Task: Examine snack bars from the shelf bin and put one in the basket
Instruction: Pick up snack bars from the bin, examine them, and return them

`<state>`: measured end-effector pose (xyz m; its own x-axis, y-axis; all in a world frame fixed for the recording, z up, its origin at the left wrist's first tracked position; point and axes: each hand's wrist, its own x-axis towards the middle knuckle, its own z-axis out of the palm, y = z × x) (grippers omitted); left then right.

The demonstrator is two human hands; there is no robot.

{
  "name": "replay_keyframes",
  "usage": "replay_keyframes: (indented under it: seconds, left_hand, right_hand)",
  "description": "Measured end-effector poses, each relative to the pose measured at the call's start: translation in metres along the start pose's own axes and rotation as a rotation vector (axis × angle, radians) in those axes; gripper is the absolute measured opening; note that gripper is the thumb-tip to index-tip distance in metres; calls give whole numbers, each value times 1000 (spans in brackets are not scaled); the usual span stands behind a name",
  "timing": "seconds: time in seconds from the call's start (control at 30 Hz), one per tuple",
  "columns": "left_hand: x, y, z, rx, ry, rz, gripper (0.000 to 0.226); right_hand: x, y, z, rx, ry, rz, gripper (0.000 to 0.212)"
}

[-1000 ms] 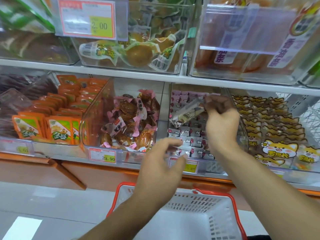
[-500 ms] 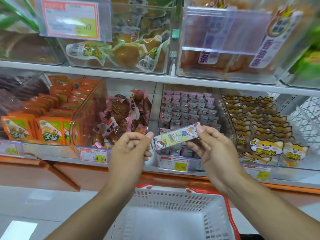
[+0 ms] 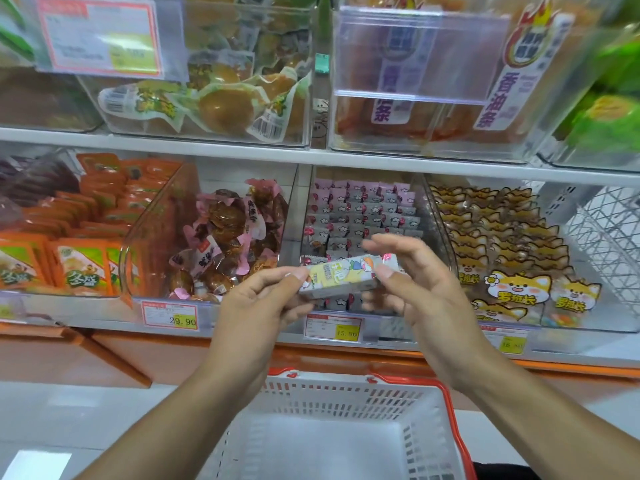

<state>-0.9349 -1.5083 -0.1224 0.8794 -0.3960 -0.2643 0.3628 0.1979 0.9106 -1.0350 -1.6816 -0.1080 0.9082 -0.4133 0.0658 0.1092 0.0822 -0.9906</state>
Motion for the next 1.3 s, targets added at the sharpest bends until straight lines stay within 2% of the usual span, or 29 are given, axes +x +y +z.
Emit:
replay_keyframes:
  seconds: [0.07, 0.13, 0.23, 0.33, 0.43, 0.5, 0.63, 0.8, 0.87, 0.97, 1.2, 1.3]
  left_hand:
    - [1, 0, 1, -21, 24, -36, 38]
    - [3, 0, 0, -43, 50, -45, 36]
    - [4, 0, -2, -59, 28, -10, 33]
    - [3, -1, -1, -147, -42, -13, 19]
    - [2, -2, -3, -130, -58, -17, 24]
    - [2, -3, -4, -63, -58, -2, 17]
    - [2, -4, -3, 2, -25, 27, 28]
    - [5, -3, -4, 8, 27, 38, 10]
    - [5, -3, -4, 24, 31, 36, 17]
    - [6, -4, -3, 21, 44, 16, 16]
    - [6, -4, -3, 26, 34, 12, 10]
    - [7, -2, -4, 11, 36, 20, 11]
  right_hand:
    - [-4, -1, 0, -56, -107, -33, 37]
    - [-6, -1, 2, -40, -137, -28, 41]
    - [-5, -1, 5, -6, -41, 3, 33]
    - [-2, -1, 3, 24, 126, 39, 31]
    - [1, -1, 1, 58, 218, 76, 35]
    - [2, -1, 1, 41, 236, 103, 36]
    - [2, 0, 0, -14, 236, 161, 34]
    - [5, 0, -4, 79, 278, 220, 25]
    - [6, 2, -4, 57, 307, 224, 24]
    - [7, 3, -2, 46, 330, 226, 24]
    - [9, 2, -1, 57, 258, 174, 13]
    - [10, 0, -1, -27, 151, 155, 19]
